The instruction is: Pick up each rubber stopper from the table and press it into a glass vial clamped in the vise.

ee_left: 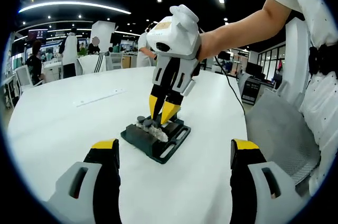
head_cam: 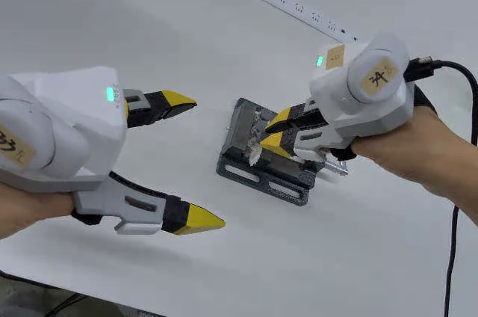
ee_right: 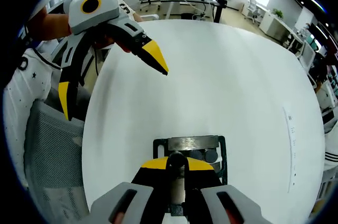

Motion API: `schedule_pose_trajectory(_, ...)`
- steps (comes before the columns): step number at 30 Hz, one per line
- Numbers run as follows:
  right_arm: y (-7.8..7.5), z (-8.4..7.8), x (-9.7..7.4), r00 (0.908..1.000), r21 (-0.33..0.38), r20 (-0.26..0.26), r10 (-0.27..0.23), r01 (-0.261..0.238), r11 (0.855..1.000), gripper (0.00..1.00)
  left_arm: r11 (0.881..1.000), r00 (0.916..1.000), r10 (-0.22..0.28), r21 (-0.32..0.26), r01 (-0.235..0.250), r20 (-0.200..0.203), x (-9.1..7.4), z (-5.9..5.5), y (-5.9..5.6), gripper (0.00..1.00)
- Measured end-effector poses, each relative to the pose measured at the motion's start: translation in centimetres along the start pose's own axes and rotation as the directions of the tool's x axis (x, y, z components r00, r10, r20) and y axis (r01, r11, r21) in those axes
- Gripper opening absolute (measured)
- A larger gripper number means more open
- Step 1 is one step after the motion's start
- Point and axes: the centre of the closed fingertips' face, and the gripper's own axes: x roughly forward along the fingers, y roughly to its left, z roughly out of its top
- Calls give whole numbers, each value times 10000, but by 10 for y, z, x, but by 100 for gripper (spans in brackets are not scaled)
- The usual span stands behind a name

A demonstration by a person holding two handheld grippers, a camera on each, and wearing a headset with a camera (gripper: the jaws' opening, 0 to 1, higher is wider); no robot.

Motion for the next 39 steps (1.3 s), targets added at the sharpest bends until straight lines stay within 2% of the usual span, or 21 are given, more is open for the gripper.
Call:
schedule_pose_trajectory(24,0,-4,6,9990,-560,-446,-59,34,9984,5,9999,10000,-1,-158,3,68,0,-2,1,86)
schedule_pose_trajectory(39,3,-4,9,9930,-1157,-1123,-376,245,9930,4,9998,9999,-30,-193,32,108,3,-2,0,86)
